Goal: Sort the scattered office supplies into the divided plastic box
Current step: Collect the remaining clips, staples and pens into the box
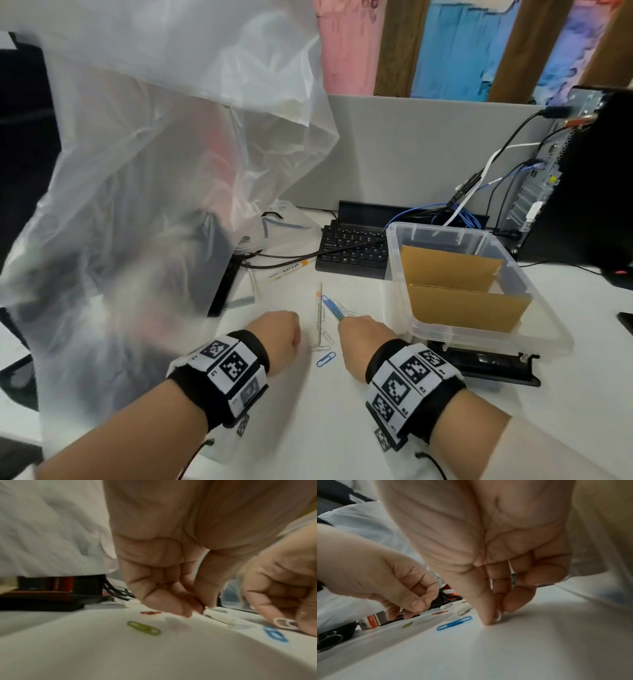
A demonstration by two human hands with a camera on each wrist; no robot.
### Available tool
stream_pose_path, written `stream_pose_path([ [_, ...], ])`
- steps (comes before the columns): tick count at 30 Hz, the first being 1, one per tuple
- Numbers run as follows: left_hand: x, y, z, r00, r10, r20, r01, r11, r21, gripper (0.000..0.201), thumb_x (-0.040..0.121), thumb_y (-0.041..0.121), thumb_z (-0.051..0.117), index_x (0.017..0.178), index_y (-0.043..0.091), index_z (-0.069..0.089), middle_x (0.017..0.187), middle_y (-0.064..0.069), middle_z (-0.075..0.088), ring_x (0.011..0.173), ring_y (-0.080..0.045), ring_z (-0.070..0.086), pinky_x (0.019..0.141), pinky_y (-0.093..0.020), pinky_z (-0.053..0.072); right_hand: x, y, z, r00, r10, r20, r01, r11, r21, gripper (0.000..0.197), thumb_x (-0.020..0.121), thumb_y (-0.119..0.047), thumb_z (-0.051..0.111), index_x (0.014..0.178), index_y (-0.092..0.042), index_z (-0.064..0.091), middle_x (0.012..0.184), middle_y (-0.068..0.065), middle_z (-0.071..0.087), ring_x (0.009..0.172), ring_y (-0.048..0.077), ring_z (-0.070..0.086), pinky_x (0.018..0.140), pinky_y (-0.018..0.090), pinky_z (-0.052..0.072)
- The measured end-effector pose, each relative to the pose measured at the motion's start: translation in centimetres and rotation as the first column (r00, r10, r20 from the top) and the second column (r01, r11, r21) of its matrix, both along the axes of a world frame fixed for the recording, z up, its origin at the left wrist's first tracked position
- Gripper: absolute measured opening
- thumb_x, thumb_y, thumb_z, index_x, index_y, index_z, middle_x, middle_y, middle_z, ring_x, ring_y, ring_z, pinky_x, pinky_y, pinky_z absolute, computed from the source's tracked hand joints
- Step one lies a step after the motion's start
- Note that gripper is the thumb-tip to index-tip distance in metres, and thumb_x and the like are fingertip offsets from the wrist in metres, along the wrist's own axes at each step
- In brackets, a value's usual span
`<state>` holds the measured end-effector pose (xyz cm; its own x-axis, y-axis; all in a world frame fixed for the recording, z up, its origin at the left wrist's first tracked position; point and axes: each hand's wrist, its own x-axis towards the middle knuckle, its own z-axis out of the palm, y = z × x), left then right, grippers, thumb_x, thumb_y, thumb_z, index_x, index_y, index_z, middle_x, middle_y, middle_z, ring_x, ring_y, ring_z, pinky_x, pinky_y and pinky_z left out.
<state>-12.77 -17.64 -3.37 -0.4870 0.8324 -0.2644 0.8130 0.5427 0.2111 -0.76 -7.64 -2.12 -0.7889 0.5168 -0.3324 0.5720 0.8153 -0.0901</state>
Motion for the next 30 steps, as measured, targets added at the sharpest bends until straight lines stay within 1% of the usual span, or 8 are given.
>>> stream_pose_path([
  [2, -1.2, -0.6, 0.2, 0.997, 0.061, -0.035, -0.059, 0.997, 0.053, 0.014, 0.092, 0.011, 0.047, 0.099, 0.018, 0.057, 0.103, -0.003, 0.062, 0.095, -0.02, 0.06, 0.085, -0.027, 0.049, -0.2, 0.2, -0.3, 1.0, 0.008, -0.029, -0.008, 1.0, -0.022, 0.026, 0.091, -0.004, 0.045, 0.115, -0.006, 0.055, 0.111, 0.013, 0.059, 0.099, 0.029, 0.06, 0.08, 0.032, 0.047],
  [5, -2.4, -1.1, 0.9, 0.991, 0.117, -0.066, -0.116, 0.993, 0.025, 0.016, 0.092, 0.013, 0.049, 0.102, 0.019, 0.06, 0.105, 0.001, 0.063, 0.092, -0.016, 0.061, 0.082, -0.023, 0.049, -0.9, -0.1, -0.9, 0.988, 0.125, -0.093, -0.131, 0.99, -0.061, 0.024, 0.088, 0.0, 0.05, 0.111, -0.006, 0.057, 0.099, 0.009, 0.05, 0.089, 0.024, 0.051, 0.079, 0.03, 0.043],
  [9, -2.7, -1.5, 1.5, 0.987, 0.146, -0.069, -0.15, 0.988, -0.044, 0.011, 0.087, 0.019, 0.063, 0.098, 0.02, 0.064, 0.106, 0.002, 0.064, 0.096, -0.017, 0.062, 0.086, -0.026, 0.05, -1.5, -1.0, -1.6, 0.966, 0.242, -0.091, -0.245, 0.969, -0.02, 0.023, 0.087, 0.005, 0.052, 0.107, -0.001, 0.062, 0.119, 0.013, 0.052, 0.109, 0.031, 0.054, 0.086, 0.035, 0.046],
  [11, -2.7, -1.6, 1.6, 0.984, 0.165, -0.069, -0.17, 0.984, -0.062, 0.015, 0.084, 0.022, 0.069, 0.098, 0.019, 0.065, 0.105, 0.002, 0.064, 0.094, -0.017, 0.063, 0.085, -0.027, 0.051, -1.5, -1.2, -1.6, 0.963, 0.263, -0.066, -0.262, 0.965, 0.014, 0.026, 0.086, 0.007, 0.049, 0.108, -0.001, 0.061, 0.12, 0.013, 0.051, 0.109, 0.032, 0.052, 0.084, 0.037, 0.043],
  [19, -2.8, -1.4, 1.4, 0.982, 0.181, -0.051, -0.185, 0.98, -0.079, 0.02, 0.08, 0.025, 0.073, 0.097, 0.019, 0.064, 0.097, 0.002, 0.067, 0.09, -0.016, 0.065, 0.085, -0.029, 0.052, -1.7, -0.7, -1.9, 0.965, 0.245, -0.09, -0.247, 0.969, -0.007, 0.025, 0.085, 0.008, 0.044, 0.1, -0.005, 0.059, 0.111, 0.014, 0.061, 0.099, 0.033, 0.06, 0.082, 0.038, 0.049],
  [25, -3.2, -1.2, 1.4, 0.98, 0.192, -0.05, -0.194, 0.98, -0.047, 0.016, 0.079, 0.024, 0.073, 0.09, 0.023, 0.062, 0.095, 0.004, 0.066, 0.088, -0.016, 0.065, 0.084, -0.029, 0.052, -1.8, -0.5, -2.5, 0.973, 0.216, -0.084, -0.22, 0.975, -0.032, 0.022, 0.088, 0.005, 0.045, 0.105, -0.002, 0.057, 0.112, 0.014, 0.062, 0.098, 0.032, 0.061, 0.077, 0.034, 0.048],
  [28, -3.3, -1.3, 1.5, 0.978, 0.197, -0.067, -0.2, 0.979, -0.035, 0.015, 0.082, 0.024, 0.07, 0.093, 0.022, 0.061, 0.096, 0.004, 0.064, 0.089, -0.016, 0.065, 0.083, -0.027, 0.051, -1.6, -0.3, -1.9, 0.973, 0.212, -0.089, -0.215, 0.976, -0.031, 0.023, 0.09, 0.002, 0.045, 0.109, -0.002, 0.056, 0.098, 0.012, 0.053, 0.086, 0.028, 0.053, 0.073, 0.031, 0.042],
  [30, -3.3, -1.4, 1.5, 0.98, 0.187, -0.074, -0.192, 0.98, -0.057, 0.019, 0.082, 0.025, 0.072, 0.097, 0.02, 0.061, 0.092, 0.004, 0.062, 0.087, -0.016, 0.065, 0.08, -0.025, 0.051, -1.6, -0.1, -1.5, 0.972, 0.198, -0.129, -0.202, 0.979, -0.017, 0.027, 0.09, 0.003, 0.045, 0.114, -0.003, 0.056, 0.1, 0.012, 0.046, 0.083, 0.023, 0.045, 0.075, 0.031, 0.04],
])
